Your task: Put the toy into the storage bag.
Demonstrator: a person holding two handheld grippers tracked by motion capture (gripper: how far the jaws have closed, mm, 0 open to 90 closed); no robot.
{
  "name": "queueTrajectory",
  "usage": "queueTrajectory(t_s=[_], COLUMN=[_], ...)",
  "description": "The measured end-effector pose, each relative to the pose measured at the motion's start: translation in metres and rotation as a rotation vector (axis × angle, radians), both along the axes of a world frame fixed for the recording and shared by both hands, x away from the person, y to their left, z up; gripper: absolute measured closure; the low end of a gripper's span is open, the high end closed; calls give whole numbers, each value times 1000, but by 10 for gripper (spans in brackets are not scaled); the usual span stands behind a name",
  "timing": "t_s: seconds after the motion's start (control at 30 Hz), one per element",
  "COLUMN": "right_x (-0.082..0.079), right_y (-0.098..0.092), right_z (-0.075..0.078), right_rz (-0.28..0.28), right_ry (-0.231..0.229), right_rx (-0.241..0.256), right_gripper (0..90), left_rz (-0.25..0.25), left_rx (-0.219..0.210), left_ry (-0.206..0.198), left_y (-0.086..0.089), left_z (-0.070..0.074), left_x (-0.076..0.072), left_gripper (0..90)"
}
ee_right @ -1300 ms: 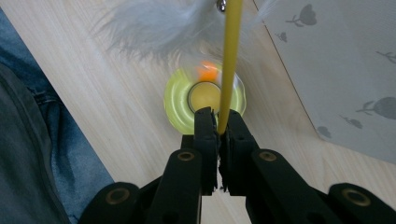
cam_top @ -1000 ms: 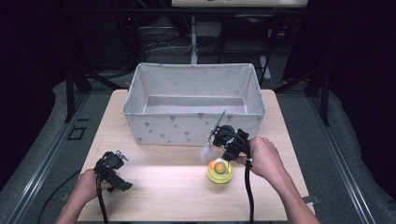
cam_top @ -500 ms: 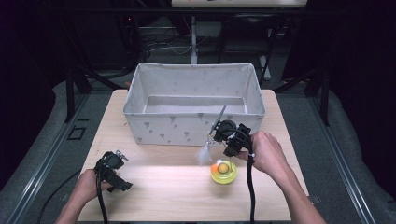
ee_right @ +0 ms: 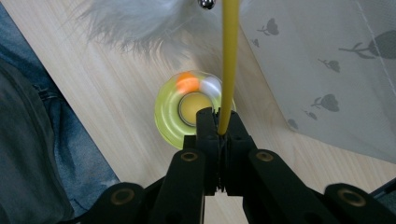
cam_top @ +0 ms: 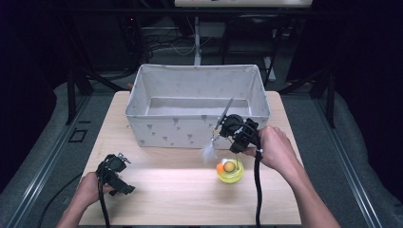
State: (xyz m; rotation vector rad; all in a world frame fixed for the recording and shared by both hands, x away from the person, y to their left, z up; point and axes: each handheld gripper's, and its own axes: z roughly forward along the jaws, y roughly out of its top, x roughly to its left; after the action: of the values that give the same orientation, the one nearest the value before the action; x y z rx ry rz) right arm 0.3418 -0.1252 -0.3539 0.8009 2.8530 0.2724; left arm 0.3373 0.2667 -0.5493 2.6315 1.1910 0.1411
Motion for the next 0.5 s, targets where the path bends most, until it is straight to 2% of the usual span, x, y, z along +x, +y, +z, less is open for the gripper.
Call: queueTrajectory(t_s=[0.5], right_x=[6], right_y=[-4], right_z=[17], right_rz=[-8], right_ry=[-4], right_rx=[1], right_gripper=[884], left_rz=[-2], left_rx=[1], left_ry=[1], left_y=[0], left_z=[0], left_x=[0], left_gripper=[2])
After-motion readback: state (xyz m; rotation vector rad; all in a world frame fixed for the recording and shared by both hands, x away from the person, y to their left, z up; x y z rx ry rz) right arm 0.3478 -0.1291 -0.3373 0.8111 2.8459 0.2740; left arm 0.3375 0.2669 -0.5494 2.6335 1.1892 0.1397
